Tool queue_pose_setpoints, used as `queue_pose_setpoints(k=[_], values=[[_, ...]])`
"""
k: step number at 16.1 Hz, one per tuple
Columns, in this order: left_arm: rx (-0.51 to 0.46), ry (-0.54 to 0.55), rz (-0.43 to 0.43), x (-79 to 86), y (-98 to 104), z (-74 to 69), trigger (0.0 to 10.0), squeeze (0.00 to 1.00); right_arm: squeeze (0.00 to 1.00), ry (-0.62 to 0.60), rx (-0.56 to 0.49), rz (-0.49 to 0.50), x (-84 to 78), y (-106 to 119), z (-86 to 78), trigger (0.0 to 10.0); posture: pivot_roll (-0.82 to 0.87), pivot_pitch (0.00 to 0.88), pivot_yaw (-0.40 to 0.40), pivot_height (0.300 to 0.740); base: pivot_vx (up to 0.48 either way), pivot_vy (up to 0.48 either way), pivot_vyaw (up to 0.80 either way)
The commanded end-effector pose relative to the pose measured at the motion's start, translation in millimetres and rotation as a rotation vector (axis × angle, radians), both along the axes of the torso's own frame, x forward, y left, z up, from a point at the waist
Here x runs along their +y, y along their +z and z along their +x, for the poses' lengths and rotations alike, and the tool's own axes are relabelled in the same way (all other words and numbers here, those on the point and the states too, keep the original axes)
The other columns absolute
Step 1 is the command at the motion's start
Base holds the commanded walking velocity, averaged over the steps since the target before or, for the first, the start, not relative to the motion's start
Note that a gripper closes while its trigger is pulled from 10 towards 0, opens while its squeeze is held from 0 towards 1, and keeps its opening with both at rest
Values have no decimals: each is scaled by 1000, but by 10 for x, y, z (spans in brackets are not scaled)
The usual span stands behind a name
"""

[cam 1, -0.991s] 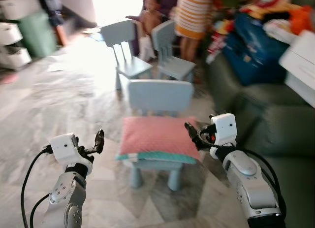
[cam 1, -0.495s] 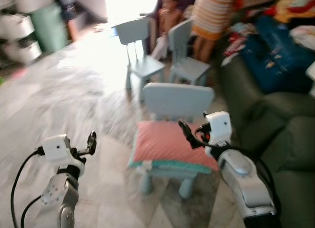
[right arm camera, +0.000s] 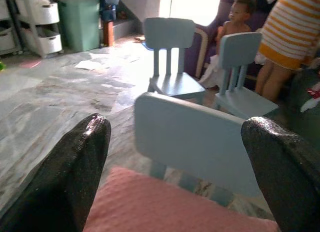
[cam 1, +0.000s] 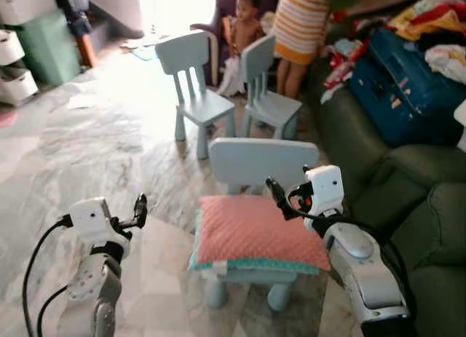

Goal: Move the pillow to the sofa

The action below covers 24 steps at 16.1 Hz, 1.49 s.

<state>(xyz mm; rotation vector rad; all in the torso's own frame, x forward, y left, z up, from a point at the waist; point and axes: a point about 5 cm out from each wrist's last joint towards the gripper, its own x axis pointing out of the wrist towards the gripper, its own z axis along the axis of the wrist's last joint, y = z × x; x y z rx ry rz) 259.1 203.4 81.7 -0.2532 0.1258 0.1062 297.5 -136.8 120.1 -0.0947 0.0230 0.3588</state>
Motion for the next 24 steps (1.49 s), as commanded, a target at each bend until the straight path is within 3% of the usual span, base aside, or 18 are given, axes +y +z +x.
queue_pose_setpoints(k=[1, 5, 13, 17, 19, 24], values=[[11, -25, 15, -88, -15, 10, 10000, 0, 0, -27, -2, -10, -98, 8, -7, 10000, -45, 4, -18, 740, 0, 0, 0], [1, -31, 9, -74, 7, 21, 10000, 0, 0, -23, -1, -14, -92, 5, -3, 10000, -44, 3, -19, 740, 0, -61, 0], [4, -25, 4, -66, -8, 13, 10000, 0, 0, -16, 2, -20, -94, -5, 13, 10000, -38, 0, -24, 740, 0, -355, 0], [-1, 5, -31, -56, -13, 6, 10000, 0, 0, -17, 4, -23, -98, -11, 9, 10000, -40, 0, -24, 740, 0, 0, 0], [18, 41, -91, -28, -46, -3, 10000, 0, 0, -16, 4, -22, -93, -9, 6, 10000, -41, 0, -26, 740, 0, 0, 0], [-23, 6, -90, -39, 44, 63, 10000, 0, 0, -26, -8, 1, -91, 35, 23, 10000, -43, 0, -16, 740, 0, 0, 0]])
